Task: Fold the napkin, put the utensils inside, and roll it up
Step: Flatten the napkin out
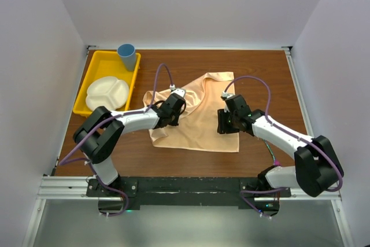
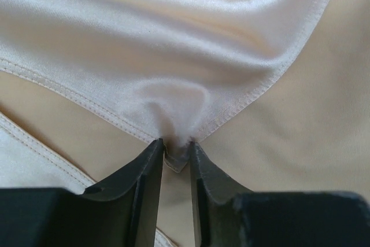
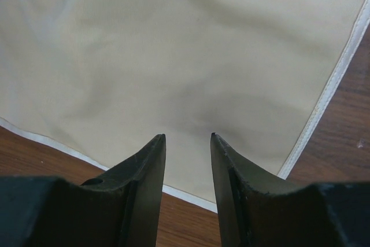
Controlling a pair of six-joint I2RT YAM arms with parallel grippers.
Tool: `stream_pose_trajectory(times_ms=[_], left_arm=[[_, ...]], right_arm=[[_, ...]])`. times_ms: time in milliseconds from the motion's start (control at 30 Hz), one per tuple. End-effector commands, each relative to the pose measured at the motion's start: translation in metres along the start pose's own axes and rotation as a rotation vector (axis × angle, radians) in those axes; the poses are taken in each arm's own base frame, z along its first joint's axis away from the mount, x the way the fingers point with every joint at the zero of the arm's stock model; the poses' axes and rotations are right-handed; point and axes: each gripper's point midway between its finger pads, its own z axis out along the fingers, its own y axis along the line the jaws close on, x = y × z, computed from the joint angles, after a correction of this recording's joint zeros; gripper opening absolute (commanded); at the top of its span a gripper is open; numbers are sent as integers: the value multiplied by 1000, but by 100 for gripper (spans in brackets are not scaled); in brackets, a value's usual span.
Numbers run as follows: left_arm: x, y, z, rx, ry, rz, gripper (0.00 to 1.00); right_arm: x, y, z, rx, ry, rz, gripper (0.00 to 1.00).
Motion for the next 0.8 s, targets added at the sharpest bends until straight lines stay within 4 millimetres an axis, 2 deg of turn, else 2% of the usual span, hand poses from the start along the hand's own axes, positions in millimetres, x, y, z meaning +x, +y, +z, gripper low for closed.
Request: stream_pose_trajectory(times_ms=[0,200,300,400,433,467,500,567,600,633,667,700,733,767], left_arm=[[-7,-3,4,-6,-34,-8,19],[-20,2,-2,-36,-66,-9,1],[-41,4,-13,-49,-119,-27,0],[-75,9,-25,-70,-201,-58,0],[-96,9,-31,-72,-240,-74,0],[-107,19,-31,-105,-260,-89,0],[-129,22,-36,-118,-304,-116,0],[-155,51,-35,-208,-365,-161,1],[-184,60,-39,-227,-468,-205,3],[-197,74,-32,-271,-518,-222,4],[-211,107,-27,-336,-552,-244,4],[-245,122,-33,-354,-646,-300,4],[-248,147,-11,-405,-633,-309,2],[-285,155,-20,-417,-699,-307,3]], right_arm=[[-4,3,6,-9,-33,63,39],[11,-1,13,5,-4,101,32],[16,-4,13,19,4,118,27],[22,-6,15,28,18,135,24],[23,-7,15,30,21,138,24],[22,-10,17,46,16,139,24],[22,-8,17,43,18,139,23],[19,-7,16,36,18,137,21],[11,-3,13,26,3,136,21],[5,0,11,19,-11,134,21],[-2,2,10,15,-33,143,21],[-16,7,7,6,-63,142,21],[-22,8,5,6,-70,136,21],[-42,13,-1,5,-113,132,22]])
